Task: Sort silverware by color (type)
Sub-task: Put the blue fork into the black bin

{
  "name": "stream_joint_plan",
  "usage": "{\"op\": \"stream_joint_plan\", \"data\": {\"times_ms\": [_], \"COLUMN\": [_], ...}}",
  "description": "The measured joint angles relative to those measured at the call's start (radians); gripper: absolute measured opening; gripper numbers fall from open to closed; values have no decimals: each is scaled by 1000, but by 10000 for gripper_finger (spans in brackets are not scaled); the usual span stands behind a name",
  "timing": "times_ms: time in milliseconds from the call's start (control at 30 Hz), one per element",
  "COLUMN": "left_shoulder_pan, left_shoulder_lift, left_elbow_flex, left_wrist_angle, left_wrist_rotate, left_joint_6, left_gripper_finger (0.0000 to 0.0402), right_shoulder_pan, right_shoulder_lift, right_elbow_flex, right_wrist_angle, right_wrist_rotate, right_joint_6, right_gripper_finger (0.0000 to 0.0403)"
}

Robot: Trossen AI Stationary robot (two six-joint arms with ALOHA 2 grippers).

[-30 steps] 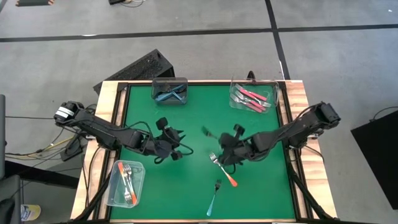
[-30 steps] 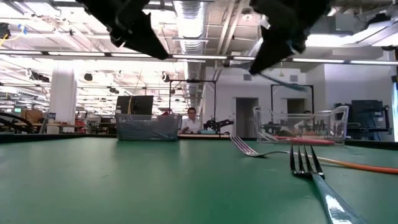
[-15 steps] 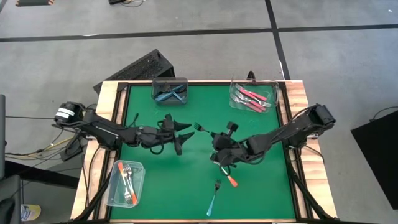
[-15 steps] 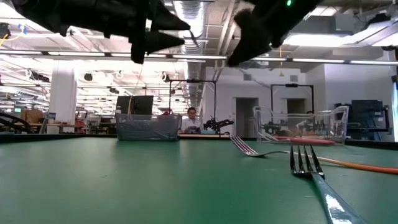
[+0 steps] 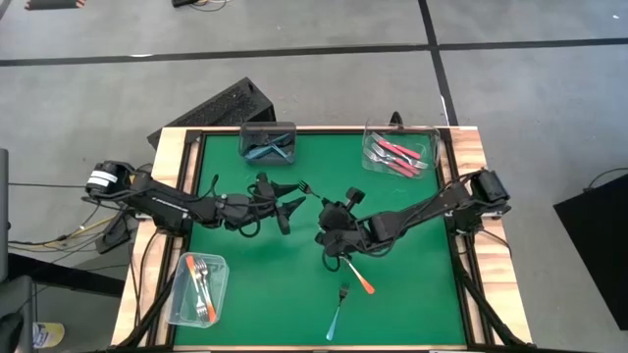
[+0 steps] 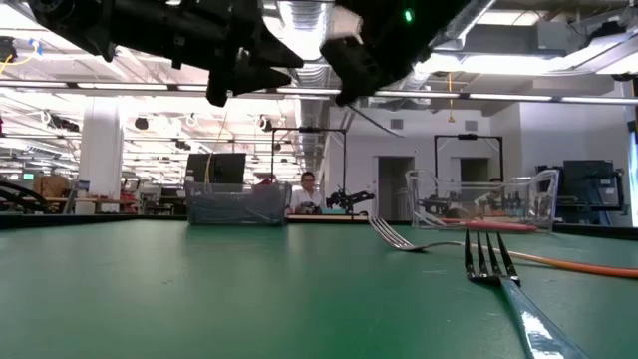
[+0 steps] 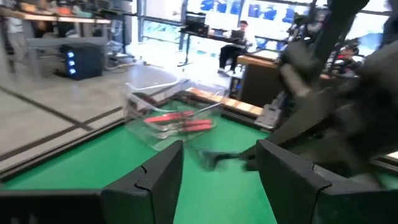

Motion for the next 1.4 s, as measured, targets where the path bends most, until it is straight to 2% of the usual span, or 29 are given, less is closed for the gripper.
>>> {"op": "stream_joint_plan", "data": {"times_ms": [233, 433, 533, 700, 800, 900, 967, 1033, 1100, 1167, 1233, 1267, 1300, 1400], "left_shoulder_pan": [2, 3, 3, 3, 3, -10, -27, -44, -59, -64, -66, -73, -88, -161], "left_shoulder_lift": [0, 0, 0, 0, -20, -112, -200, -275, -327, -368, -395, -406, -416, -448], "left_elbow_flex": [0, 1, 1, 1, 1, 21, 81, 166, 261, 366, 469, 508, 535, 548], "left_wrist_angle": [-15, 16, 19, 14, -51, -290, -558, -861, -1152, -1388, -1583, -1662, -1730, -1879], "left_wrist_rotate": [-102, -65, -62, -55, -51, -24, 5, 80, 215, 431, 626, 678, 695, 646], "left_joint_6": [-3, 47, 71, 102, 159, 175, 118, 34, -55, -115, -170, -213, -264, -401], "left_gripper_finger": [157, 125, 95, 16, 5, 1, 0, 0, 0, 0, 0, 0, 0, 0], "right_shoulder_pan": [13, 15, 15, 14, 15, 31, 50, 72, 92, 111, 126, 131, 135, 145], "right_shoulder_lift": [-8, -5, -4, -4, -6, -34, -66, -91, -108, -124, -130, -129, -128, -113], "right_elbow_flex": [4, 5, 5, 5, 5, 4, 4, 6, 5, 5, 5, 6, 5, 4], "right_wrist_angle": [1, -1, -2, 3, -4, -27, -42, -54, -66, -63, -52, -51, -57, -58], "right_wrist_rotate": [4, 10, 6, 1, -11, -13, -20, -32, -43, -54, -53, -53, -53, -54], "right_joint_6": [-8, -6, -7, -42, -16, 30, 61, 91, 100, 104, 116, 120, 125, 163], "right_gripper_finger": [18, 18, 20, 47, 75, 104, 122, 139, 152, 162, 167, 169, 169, 168]}}
